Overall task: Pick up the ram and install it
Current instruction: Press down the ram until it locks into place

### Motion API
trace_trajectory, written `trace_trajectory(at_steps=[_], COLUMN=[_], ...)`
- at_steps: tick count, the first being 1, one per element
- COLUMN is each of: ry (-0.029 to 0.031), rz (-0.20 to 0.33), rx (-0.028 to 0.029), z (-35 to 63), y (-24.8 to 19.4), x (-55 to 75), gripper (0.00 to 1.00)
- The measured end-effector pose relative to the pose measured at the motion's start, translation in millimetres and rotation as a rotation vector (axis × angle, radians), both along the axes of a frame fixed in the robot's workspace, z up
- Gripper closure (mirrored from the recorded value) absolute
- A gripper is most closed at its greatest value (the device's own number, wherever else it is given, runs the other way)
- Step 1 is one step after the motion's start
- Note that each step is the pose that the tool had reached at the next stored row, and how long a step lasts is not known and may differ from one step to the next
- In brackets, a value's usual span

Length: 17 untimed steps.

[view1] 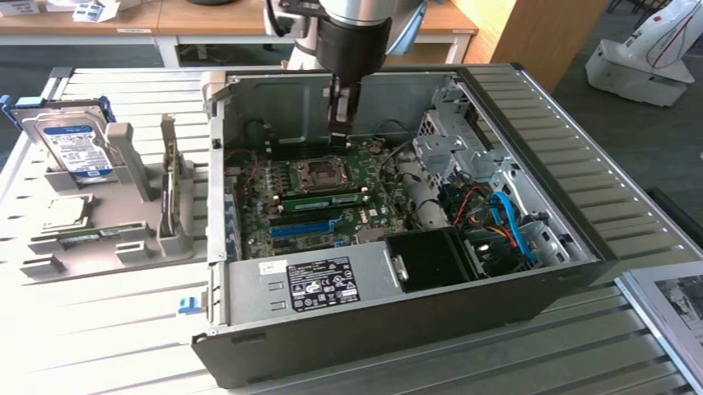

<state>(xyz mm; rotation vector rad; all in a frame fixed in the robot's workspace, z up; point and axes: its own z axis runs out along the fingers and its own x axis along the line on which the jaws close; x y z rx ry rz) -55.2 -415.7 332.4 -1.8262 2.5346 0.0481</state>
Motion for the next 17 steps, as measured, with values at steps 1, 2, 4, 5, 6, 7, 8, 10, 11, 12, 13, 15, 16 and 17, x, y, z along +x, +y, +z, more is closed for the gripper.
trace_trajectory(at_steps=[1,2,4,5,6,7,8,10,11,12,13,15,16,17], ry=[-0.0001,0.0,-0.0001,0.0,0.0,0.0,0.0,0.0,0.0,-0.0001,0.0,0.0,0.0,0.0], rz=[-0.015,-0.029,-0.056,-0.071,-0.085,-0.099,-0.113,-0.141,-0.155,-0.169,-0.184,-0.212,-0.226,-0.24], rx=[0.0,0.0,0.0,0.0,0.0,0.0,0.0001,0.0,0.0,0.0,0.0001,0.0,0.0001,0.0], z=[0.0,0.0,0.0,0.0,0.0,0.0,0.0,0.0,0.0,0.0,0.0,0.0,0.0,0.0], y=[0.0,0.0,0.0,0.0,0.0,0.0,0.0,0.0,0.0,0.0,0.0,0.0,0.0,0.0], x=[0.0,0.0,0.0,0.0,0.0,0.0,0.0,0.0,0.0,0.0,0.0,0.0,0.0,0.0], gripper=[0.9,0.9,0.9,0.9,0.9,0.9,0.9,0.9,0.9,0.9,0.9,0.9,0.9,0.9])
